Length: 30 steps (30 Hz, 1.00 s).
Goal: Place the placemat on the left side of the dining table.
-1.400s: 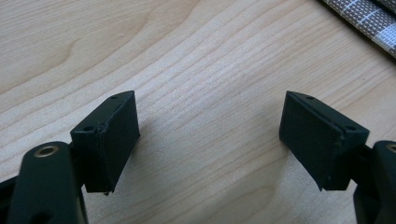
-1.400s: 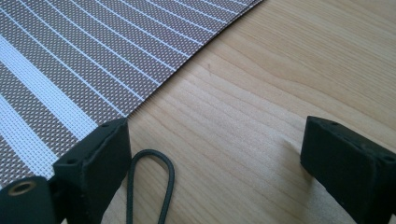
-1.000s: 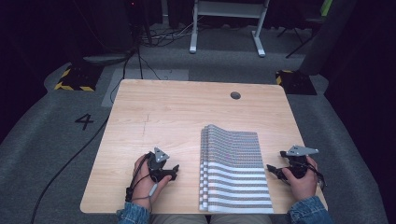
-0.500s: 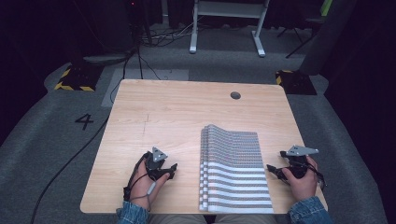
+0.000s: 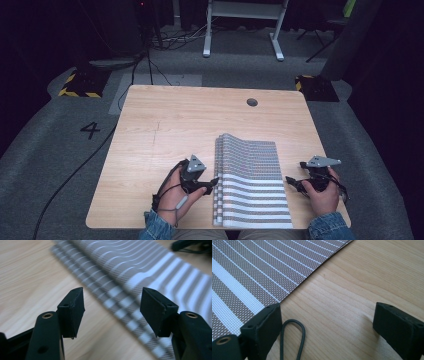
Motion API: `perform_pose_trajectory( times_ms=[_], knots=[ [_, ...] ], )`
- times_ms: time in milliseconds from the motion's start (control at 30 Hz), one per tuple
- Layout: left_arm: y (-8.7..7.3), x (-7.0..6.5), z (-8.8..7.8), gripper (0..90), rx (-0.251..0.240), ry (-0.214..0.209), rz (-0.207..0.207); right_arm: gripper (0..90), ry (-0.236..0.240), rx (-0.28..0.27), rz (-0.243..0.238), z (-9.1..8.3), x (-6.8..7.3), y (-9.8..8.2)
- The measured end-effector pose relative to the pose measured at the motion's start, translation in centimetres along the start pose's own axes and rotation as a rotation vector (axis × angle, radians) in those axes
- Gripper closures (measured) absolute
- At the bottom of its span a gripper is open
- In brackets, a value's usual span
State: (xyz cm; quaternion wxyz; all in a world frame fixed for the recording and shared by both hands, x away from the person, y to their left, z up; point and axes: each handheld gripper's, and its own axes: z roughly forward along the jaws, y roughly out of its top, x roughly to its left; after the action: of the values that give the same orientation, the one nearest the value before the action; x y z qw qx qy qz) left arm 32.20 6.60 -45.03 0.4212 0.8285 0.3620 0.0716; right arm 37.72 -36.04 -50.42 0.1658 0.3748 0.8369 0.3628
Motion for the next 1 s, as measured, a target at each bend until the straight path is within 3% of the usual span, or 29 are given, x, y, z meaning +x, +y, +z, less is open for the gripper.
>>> perform_pose_trajectory(
  times_ms=[67, 167, 267, 433, 533, 600, 867, 1000],
  knots=[
    [0.4, -1.1, 1.2, 36.5, 0.011, -0.045, 0.019, 8.9, 0.0, 0.0, 0.0, 0.0, 0.0, 0.0],
    [0.6, -1.5, 2.3, 35.9, 0.028, -0.07, 0.025, 9.0, -0.001, 0.0, -0.001, 0.0, 0.0, 0.0],
    [0.7, -1.4, 3.0, 35.0, 0.037, -0.072, 0.039, 9.0, -0.001, 0.0, -0.001, 0.0, 0.0, 0.0],
    [0.6, -1.0, 3.8, 33.2, 0.048, -0.081, 0.019, 9.0, -0.001, 0.0, -0.001, 0.0, 0.0, 0.0],
    [0.4, -0.4, 4.4, 28.8, 0.09, -0.08, -0.018, 9.0, -0.001, 0.0, -0.001, 0.0, 0.0, 0.0],
    [0.3, -0.2, 4.7, 28.6, 0.096, -0.085, 0.001, 9.0, -0.001, -0.001, -0.001, 0.0, 0.0, 0.0],
    [-0.1, 0.2, 5.6, 27.1, 0.123, -0.096, -0.013, 9.6, -0.005, -0.005, -0.007, 0.0, 0.1, 0.0],
    [0.1, -0.2, 5.7, 28.5, 0.144, -0.082, 0.059, 9.8, -0.007, -0.007, -0.005, 0.0, 0.1, -0.1]
  ],
)
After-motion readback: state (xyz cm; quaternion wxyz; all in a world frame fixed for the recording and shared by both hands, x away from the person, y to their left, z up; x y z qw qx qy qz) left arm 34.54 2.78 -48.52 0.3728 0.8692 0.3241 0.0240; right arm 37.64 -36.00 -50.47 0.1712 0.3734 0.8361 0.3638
